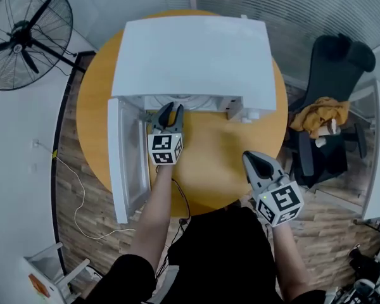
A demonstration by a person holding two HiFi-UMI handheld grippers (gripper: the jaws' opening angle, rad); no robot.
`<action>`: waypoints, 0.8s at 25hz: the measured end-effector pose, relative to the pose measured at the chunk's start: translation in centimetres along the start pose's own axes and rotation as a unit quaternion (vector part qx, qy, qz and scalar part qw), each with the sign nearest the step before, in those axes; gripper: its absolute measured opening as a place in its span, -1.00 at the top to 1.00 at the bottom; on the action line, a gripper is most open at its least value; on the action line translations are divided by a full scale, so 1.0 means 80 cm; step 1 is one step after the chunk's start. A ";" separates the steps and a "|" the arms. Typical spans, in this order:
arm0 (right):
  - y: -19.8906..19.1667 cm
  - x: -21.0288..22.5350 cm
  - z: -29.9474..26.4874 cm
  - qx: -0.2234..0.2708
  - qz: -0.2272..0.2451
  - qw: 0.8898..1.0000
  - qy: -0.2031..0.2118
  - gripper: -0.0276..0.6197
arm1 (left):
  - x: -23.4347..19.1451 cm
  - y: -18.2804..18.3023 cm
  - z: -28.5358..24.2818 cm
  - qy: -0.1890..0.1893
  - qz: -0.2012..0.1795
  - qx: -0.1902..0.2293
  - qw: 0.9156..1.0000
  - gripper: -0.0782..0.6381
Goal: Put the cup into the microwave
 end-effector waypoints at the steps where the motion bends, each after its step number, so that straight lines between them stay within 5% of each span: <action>1: -0.001 0.000 0.003 0.001 0.002 1.000 0.003 0.89 | 0.005 -0.001 0.006 0.001 0.000 -0.001 1.000 0.51; 20: -0.048 -0.025 0.135 0.022 0.029 0.997 0.070 0.89 | 0.164 -0.017 0.170 0.029 -0.006 -0.017 0.999 0.71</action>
Point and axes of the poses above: the fingertips, and each gripper's own axes: z backward along the fingers, x to its right, y out of its top, the point moved 7 cm from there along z, backward along the fingers
